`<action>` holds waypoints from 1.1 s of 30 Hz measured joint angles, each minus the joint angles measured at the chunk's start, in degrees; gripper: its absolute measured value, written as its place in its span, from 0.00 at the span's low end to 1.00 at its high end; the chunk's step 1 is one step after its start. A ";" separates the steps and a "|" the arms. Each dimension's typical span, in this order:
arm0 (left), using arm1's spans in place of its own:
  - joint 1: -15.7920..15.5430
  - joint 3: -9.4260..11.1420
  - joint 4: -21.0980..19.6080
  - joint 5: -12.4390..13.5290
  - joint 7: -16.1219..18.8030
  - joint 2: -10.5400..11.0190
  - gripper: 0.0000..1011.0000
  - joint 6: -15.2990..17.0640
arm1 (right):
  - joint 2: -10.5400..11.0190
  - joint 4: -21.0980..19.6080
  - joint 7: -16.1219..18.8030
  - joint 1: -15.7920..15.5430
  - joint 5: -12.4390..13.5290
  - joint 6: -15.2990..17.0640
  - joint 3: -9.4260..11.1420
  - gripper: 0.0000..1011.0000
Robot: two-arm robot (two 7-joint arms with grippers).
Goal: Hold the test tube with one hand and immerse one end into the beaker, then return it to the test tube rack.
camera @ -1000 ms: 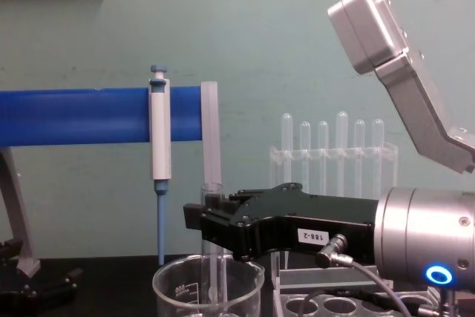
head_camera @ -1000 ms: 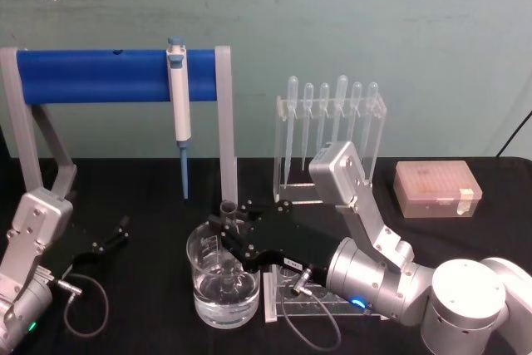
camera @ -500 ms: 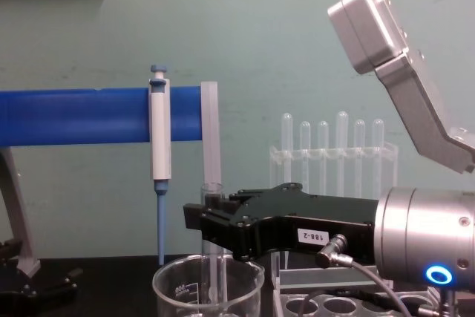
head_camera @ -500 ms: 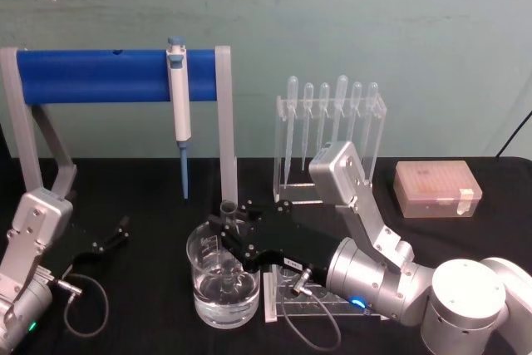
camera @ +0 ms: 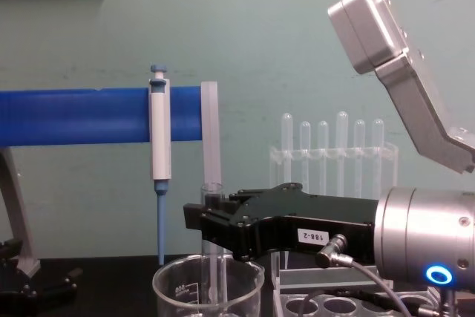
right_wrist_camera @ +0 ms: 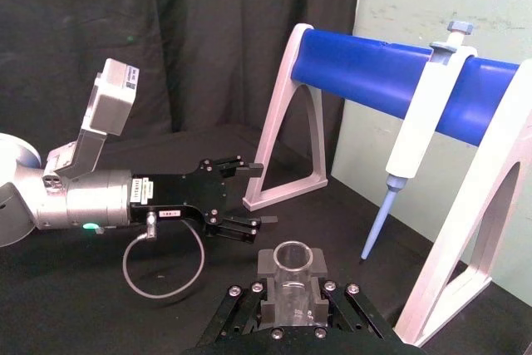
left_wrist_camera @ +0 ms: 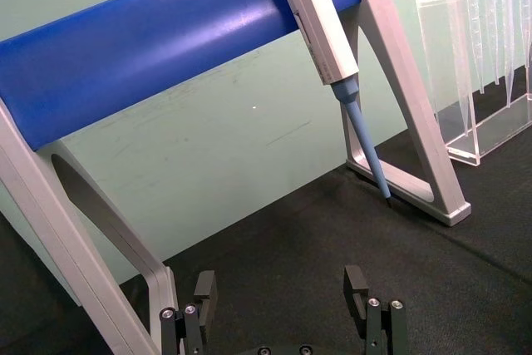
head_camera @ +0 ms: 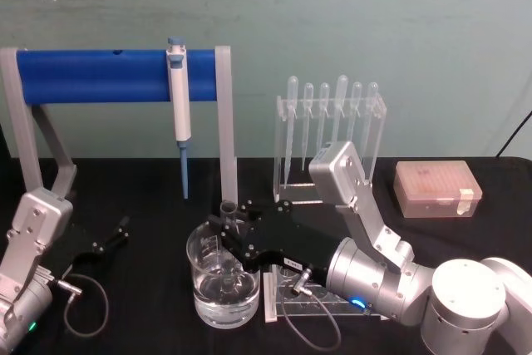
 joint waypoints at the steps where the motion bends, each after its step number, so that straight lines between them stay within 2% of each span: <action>1: 0.00 0.00 0.00 0.00 0.00 0.00 0.99 0.00 | 0.00 0.00 0.00 0.00 0.00 0.00 0.00 0.22; 33: 0.00 0.00 0.00 0.00 0.00 0.00 0.99 0.00 | 0.00 0.00 0.00 0.00 0.00 0.00 0.00 0.22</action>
